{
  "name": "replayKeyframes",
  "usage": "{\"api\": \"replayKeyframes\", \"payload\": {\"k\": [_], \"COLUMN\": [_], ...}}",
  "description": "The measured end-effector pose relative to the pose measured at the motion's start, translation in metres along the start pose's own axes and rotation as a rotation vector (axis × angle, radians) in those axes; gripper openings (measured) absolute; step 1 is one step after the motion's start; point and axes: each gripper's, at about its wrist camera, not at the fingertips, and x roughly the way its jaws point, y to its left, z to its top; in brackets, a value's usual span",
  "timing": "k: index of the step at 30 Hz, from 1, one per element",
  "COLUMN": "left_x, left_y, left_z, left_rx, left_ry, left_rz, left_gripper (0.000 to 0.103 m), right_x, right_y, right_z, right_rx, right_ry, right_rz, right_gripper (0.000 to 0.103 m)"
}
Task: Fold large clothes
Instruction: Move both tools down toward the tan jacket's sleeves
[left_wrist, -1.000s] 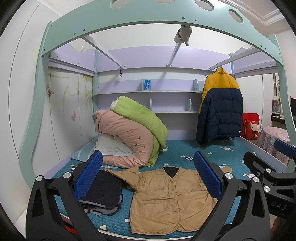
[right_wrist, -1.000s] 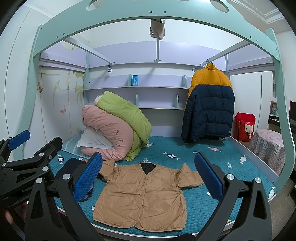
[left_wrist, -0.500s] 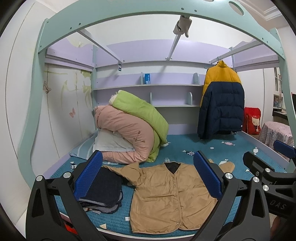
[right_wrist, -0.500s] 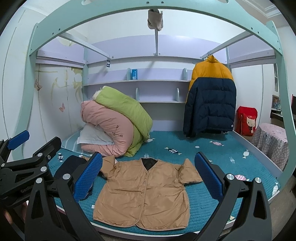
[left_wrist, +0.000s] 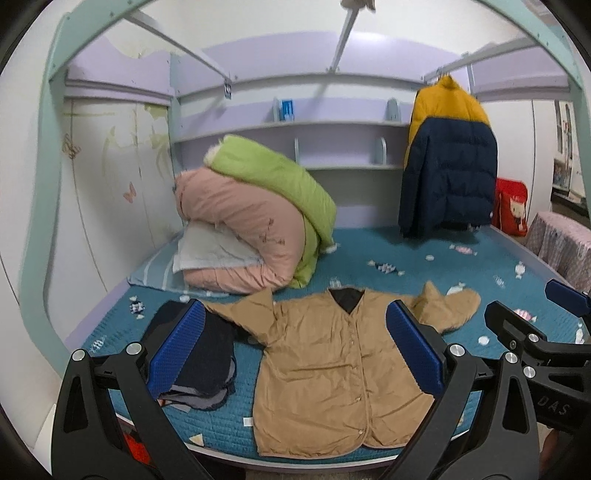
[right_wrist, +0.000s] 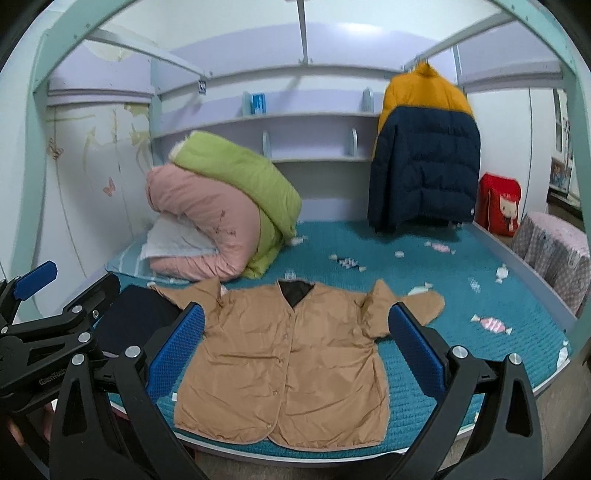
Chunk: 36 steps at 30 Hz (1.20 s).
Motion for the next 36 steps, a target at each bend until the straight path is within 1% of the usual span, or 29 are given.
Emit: {"api": "replayKeyframes", "payload": {"k": [6, 9, 13, 15, 18, 20, 22, 23, 26, 28, 32, 34, 35, 36], "left_x": [0.058, 0.094, 0.143, 0.173, 0.218, 0.250, 0.276, 0.291, 0.328, 0.353, 0.403, 0.431, 0.446, 0.457], "left_y": [-0.008, -0.010, -0.011, -0.009, -0.007, -0.002, 0.007, 0.012, 0.031, 0.045, 0.095, 0.123, 0.140, 0.153], "left_z": [-0.012, -0.022, -0.041, -0.054, -0.078, -0.096, -0.110, -0.115, -0.120, -0.119, -0.104, -0.096, -0.092, -0.089], "left_rx": [0.025, 0.030, 0.035, 0.032, 0.030, 0.018, -0.016, -0.035, -0.065, -0.091, -0.194, -0.247, -0.264, -0.273], "left_ry": [0.097, 0.154, 0.237, 0.302, 0.408, 0.485, 0.534, 0.553, 0.565, 0.585, 0.565, 0.558, 0.543, 0.549], "left_rz": [0.011, 0.013, 0.010, 0.003, -0.003, -0.023, -0.052, -0.053, -0.049, -0.048, -0.031, -0.048, -0.033, -0.004], "left_gripper": [0.098, 0.098, 0.099, 0.099, 0.099, 0.099, 0.099, 0.099, 0.099, 0.099, 0.099, 0.098, 0.098, 0.098], "right_x": [0.061, 0.087, 0.133, 0.153, 0.196, 0.218, 0.246, 0.259, 0.296, 0.318, 0.355, 0.372, 0.379, 0.388], "right_y": [-0.008, -0.008, -0.006, -0.007, -0.009, -0.008, -0.009, -0.009, -0.009, -0.005, 0.010, 0.020, 0.025, 0.032], "right_z": [-0.012, -0.017, -0.030, -0.037, -0.052, -0.058, -0.065, -0.068, -0.073, -0.075, -0.074, -0.075, -0.075, -0.076], "right_rx": [0.027, 0.029, 0.019, 0.020, 0.025, 0.030, 0.044, 0.051, 0.082, 0.096, 0.079, 0.066, 0.062, 0.054], "right_ry": [0.126, 0.179, 0.262, 0.297, 0.371, 0.407, 0.442, 0.455, 0.484, 0.482, 0.455, 0.443, 0.440, 0.439], "right_rz": [0.004, 0.005, -0.009, -0.008, -0.005, -0.003, 0.003, 0.008, 0.032, 0.045, 0.066, 0.096, 0.109, 0.132], "right_gripper": [0.096, 0.096, 0.096, 0.096, 0.096, 0.096, 0.096, 0.096, 0.096, 0.096, 0.096, 0.095, 0.094, 0.092]}}
